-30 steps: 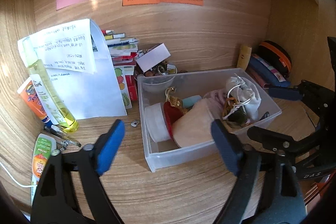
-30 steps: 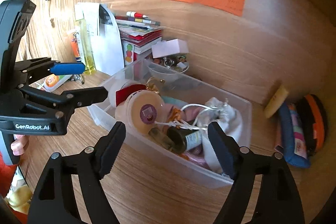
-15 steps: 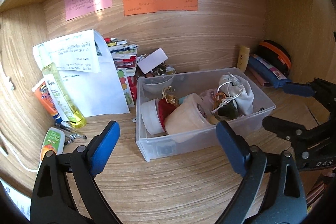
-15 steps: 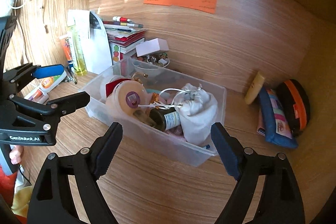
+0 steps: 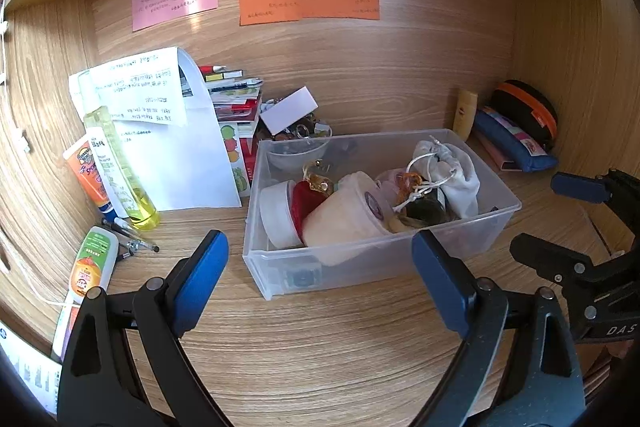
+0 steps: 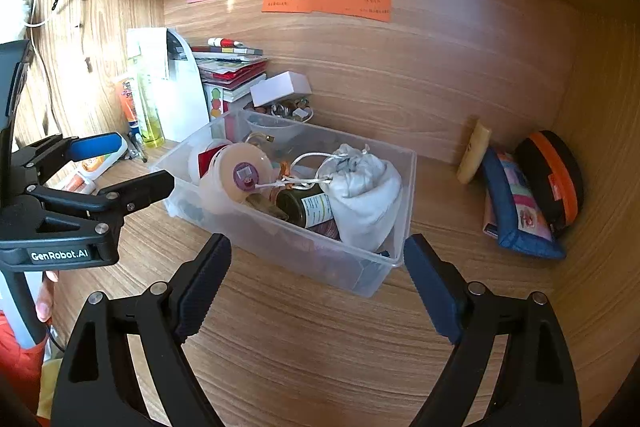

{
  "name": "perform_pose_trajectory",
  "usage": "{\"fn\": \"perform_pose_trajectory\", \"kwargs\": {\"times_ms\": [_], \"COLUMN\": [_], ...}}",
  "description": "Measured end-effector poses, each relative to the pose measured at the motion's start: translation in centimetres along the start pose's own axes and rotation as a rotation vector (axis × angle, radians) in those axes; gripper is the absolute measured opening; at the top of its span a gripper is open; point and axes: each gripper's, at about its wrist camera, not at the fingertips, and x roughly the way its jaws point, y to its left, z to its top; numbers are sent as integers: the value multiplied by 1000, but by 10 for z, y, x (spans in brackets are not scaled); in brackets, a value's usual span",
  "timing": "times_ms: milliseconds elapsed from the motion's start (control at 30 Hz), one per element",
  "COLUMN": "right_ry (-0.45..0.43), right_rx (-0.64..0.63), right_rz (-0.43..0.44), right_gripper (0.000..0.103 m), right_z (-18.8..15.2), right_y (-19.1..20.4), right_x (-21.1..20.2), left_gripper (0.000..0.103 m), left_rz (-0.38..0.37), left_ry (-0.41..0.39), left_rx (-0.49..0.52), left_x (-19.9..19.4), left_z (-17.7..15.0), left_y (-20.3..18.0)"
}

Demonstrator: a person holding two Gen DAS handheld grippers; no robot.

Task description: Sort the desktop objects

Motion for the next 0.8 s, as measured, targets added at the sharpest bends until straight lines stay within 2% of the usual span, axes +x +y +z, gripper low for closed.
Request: {"fn": "perform_pose_trajectory", "kwargs": {"times_ms": [800], "right_ry": [12], "right_rx": [9], "right_rz": [14], "right_gripper": [87], "right_z": [1], "right_y": [-3], "right_x": [3], "left_gripper": [94], "left_rz": [-4], "left_ry": [12], "left_rx": [7], "left_x": [4], "left_z": [1], "left_y": [-3]}}
